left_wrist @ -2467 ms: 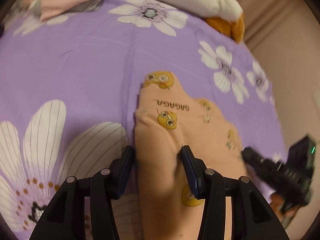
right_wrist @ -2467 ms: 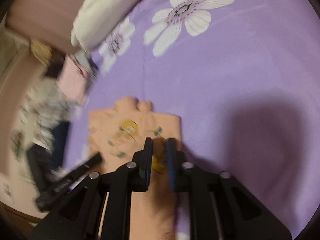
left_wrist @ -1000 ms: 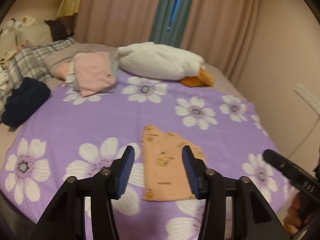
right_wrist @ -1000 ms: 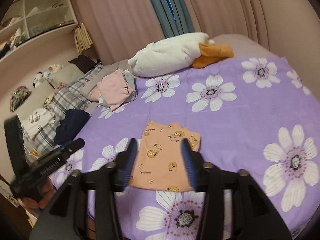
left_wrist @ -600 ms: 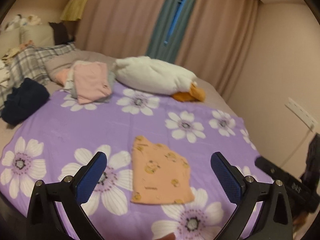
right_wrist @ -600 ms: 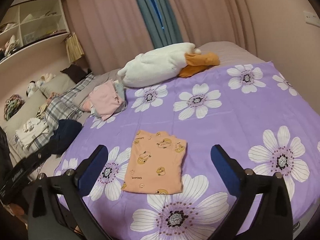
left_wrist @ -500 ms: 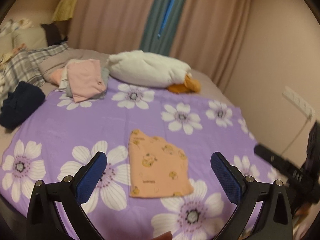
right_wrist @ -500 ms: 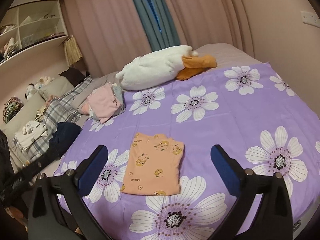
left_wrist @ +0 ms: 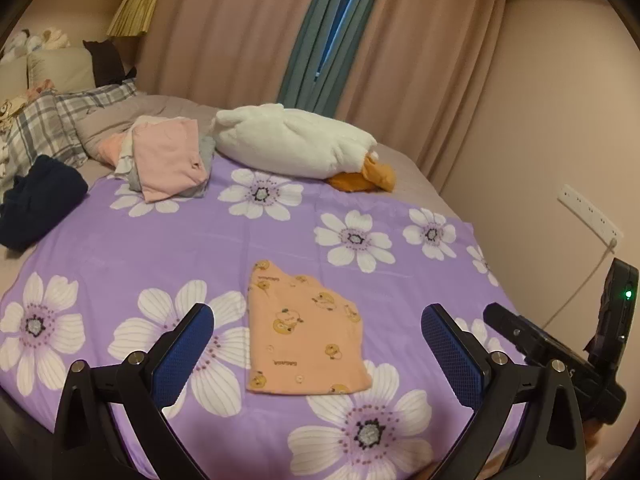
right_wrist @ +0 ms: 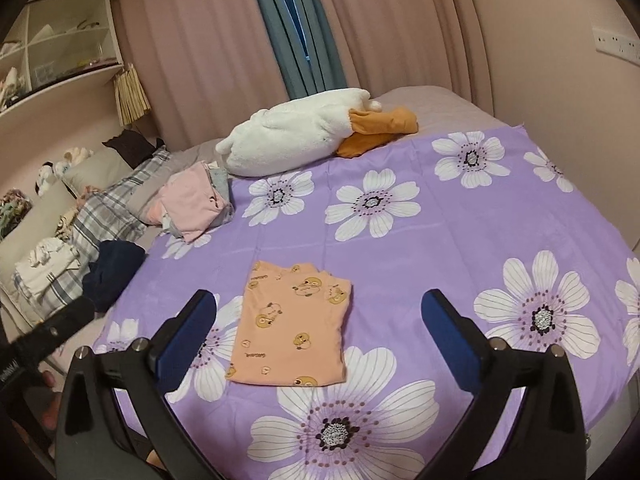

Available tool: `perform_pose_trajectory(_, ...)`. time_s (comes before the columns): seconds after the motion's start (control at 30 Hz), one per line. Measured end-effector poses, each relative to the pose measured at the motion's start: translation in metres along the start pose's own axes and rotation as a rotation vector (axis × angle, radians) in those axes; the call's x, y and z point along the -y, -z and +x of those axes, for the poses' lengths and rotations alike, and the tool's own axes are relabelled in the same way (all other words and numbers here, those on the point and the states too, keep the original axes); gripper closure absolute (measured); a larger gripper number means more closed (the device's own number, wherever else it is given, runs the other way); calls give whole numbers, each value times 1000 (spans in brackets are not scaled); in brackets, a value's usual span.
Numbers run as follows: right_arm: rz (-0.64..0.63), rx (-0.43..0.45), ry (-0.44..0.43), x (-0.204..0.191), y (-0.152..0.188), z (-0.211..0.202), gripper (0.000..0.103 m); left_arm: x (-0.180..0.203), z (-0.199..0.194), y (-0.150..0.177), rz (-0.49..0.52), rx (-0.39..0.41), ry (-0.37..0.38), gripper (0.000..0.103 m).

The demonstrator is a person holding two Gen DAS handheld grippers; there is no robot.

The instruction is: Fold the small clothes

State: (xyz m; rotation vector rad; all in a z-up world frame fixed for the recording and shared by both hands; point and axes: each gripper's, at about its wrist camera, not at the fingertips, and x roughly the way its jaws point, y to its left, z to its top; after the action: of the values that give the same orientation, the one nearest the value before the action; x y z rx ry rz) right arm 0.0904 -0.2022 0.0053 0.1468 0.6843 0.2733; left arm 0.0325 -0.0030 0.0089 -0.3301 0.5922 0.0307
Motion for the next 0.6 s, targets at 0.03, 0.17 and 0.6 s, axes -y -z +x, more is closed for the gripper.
perform_pose_trajectory(0.03,-1,-2,-4,0,0,1,0,0,1,0,3,-6,-5,0)
perform_pose_trajectory(0.17,-2,-16,-8,-4,0,5,0,0,3,-1,7,-13,-9,0)
perform_pose_trajectory(0.6,-8,-9,38,-7,1,7,0,5,11,0,56,-50,16,0)
